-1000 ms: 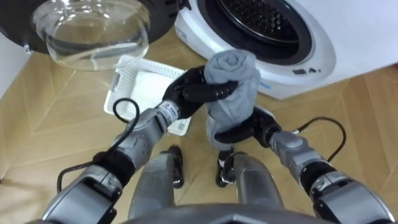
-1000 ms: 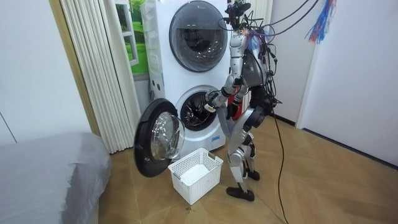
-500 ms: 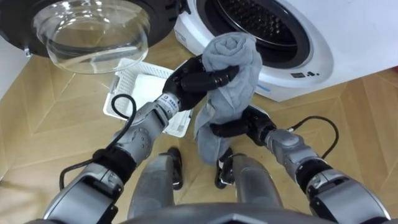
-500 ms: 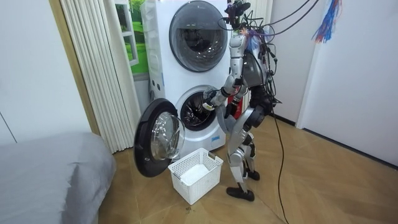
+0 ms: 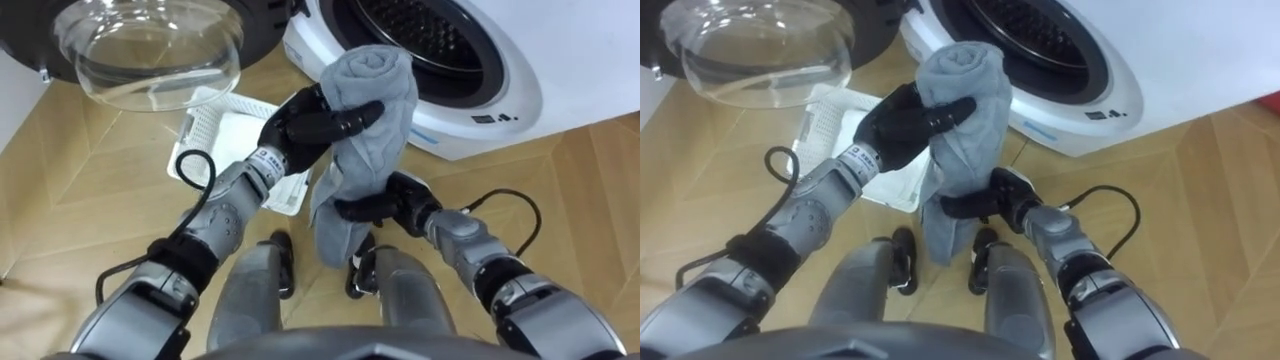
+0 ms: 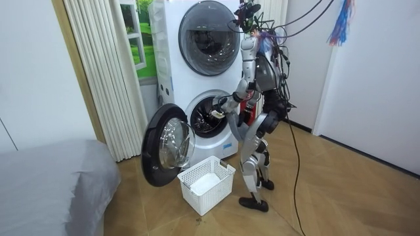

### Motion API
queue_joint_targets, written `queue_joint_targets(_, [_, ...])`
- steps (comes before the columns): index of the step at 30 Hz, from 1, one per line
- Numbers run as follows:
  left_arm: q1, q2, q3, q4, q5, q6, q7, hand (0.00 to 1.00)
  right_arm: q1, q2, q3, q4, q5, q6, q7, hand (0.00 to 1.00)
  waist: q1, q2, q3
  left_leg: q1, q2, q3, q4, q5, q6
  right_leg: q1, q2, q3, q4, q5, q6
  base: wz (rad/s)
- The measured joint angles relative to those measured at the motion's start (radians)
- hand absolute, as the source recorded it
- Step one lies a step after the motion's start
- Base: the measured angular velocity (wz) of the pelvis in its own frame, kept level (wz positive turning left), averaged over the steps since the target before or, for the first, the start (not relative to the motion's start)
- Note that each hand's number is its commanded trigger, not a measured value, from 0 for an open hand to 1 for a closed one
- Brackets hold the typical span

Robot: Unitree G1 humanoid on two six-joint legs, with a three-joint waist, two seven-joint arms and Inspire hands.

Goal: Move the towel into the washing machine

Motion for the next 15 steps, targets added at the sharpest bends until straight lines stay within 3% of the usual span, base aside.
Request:
queue_joint_targets(4, [0.026, 0.001, 0.065, 0.012, 0.094, -0.014, 0.051, 0.0, 0.0, -0.005, -0.03, 0.044, 0.022, 0.039, -0.002, 1.0, 0.028, 0.003, 0.0005, 0.004, -0.005, -0.001, -0.022, 0.006, -0.003, 0.003, -0.003, -0.012, -0.005, 0.001, -0.001, 0.07])
queue_joint_targets(7, [0.051, 0.019, 0.094, 0.043, 0.261, -0.027, 0.139, 0.0, 0.002, -0.039, -0.042, 0.059, 0.034, 0.066, -0.007, 1.0, 0.046, 0.009, 0.0033, 0.004, -0.021, -0.009, -0.05, 0.029, -0.002, 0.0, -0.019, -0.028, -0.014, 0.002, -0.002, 0.18])
queue_joint_targets(9, [0.1, 0.031, 0.116, 0.045, 0.369, -0.025, 0.215, 0.0, 0.006, -0.068, -0.044, 0.071, 0.068, 0.087, -0.008, 1.0, 0.076, 0.012, 0.0044, 0.003, -0.023, -0.009, -0.055, 0.032, -0.003, -0.006, -0.021, -0.032, -0.011, 0.002, -0.002, 0.04])
queue_joint_targets(12, [0.139, 0.043, 0.132, 0.049, 0.433, -0.02, 0.279, 0.0, 0.001, -0.087, -0.062, 0.072, 0.103, 0.106, -0.008, 1.0, 0.088, 0.013, 0.0046, -0.021, -0.033, -0.028, -0.053, 0.04, -0.006, -0.023, -0.031, -0.054, -0.003, 0.001, -0.003, 0.16])
queue_joint_targets(15, [0.136, 0.036, 0.145, 0.097, 0.485, -0.021, 0.305, 0.0, -0.014, -0.101, -0.063, 0.094, 0.165, 0.109, -0.006, 1.0, 0.103, 0.012, 0.0054, -0.031, -0.036, -0.04, -0.053, 0.049, -0.003, -0.025, -0.037, -0.071, -0.001, 0.002, -0.004, 0.2])
